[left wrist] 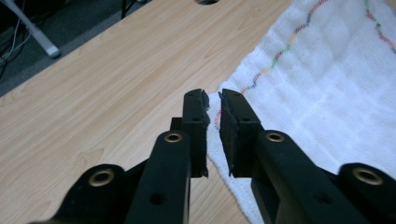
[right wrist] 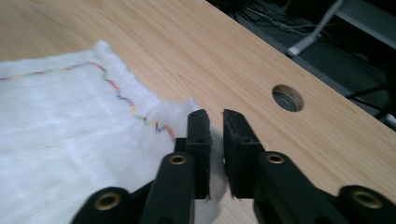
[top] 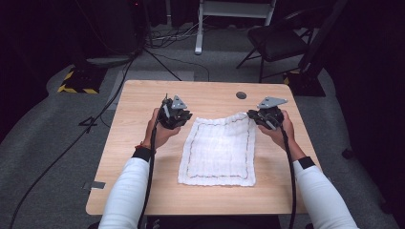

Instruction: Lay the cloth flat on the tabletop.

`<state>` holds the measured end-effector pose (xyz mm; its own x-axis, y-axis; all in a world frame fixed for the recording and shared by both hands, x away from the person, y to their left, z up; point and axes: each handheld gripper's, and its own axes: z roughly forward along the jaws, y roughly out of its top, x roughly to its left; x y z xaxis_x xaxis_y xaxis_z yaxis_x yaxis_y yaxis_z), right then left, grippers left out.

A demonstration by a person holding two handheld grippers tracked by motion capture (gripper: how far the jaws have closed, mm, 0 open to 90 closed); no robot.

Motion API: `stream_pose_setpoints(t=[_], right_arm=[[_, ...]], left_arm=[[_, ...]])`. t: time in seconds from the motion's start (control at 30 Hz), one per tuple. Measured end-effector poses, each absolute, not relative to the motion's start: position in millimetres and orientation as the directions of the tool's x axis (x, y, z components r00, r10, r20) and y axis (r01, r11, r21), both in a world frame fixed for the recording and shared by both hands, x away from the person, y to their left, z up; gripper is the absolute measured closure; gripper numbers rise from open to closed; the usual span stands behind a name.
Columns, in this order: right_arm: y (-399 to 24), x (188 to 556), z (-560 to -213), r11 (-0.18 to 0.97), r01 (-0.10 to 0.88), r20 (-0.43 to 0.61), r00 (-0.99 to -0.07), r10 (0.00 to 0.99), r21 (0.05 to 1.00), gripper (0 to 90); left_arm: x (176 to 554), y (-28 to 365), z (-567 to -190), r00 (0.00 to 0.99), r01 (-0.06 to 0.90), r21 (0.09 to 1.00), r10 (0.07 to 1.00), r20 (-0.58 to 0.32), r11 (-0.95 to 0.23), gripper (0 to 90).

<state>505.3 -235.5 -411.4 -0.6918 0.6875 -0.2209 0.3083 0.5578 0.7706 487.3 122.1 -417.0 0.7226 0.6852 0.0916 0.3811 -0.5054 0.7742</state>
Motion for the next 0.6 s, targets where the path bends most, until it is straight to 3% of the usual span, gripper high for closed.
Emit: stream_pose_setpoints(t=[0.03,0.07,0.2,0.43,0.6], right_arm=[[-233.0,508.2,-414.6,0.567,0.317,-0.235,-0.679,0.695,0.761,79.2],[-230.4,511.4,-419.9,0.577,0.330,-0.262,-0.652,0.712,0.747,68.1],[-234.6,504.9,-426.5,0.537,0.360,-0.190,-0.669,0.718,0.763,54.4],[-234.4,455.3,-447.9,0.610,0.325,-0.161,-0.779,0.605,0.723,41.2],[-236.2,423.9,-460.0,0.650,0.313,-0.155,-0.815,0.558,0.693,37.4]], left_arm=[[486.7,119.9,-420.1,0.725,0.383,0.772,0.683,0.090,-0.508,74.8],[485.2,117.6,-422.6,0.732,0.377,0.767,0.674,0.096,-0.519,68.3],[474.2,108.0,-432.3,0.758,0.364,0.741,0.641,0.116,-0.564,59.4],[438.5,90.9,-457.3,0.815,0.362,0.681,0.571,0.100,-0.636,28.4],[415.6,84.0,-472.3,0.856,0.333,0.638,0.507,0.105,-0.694,24.3]])
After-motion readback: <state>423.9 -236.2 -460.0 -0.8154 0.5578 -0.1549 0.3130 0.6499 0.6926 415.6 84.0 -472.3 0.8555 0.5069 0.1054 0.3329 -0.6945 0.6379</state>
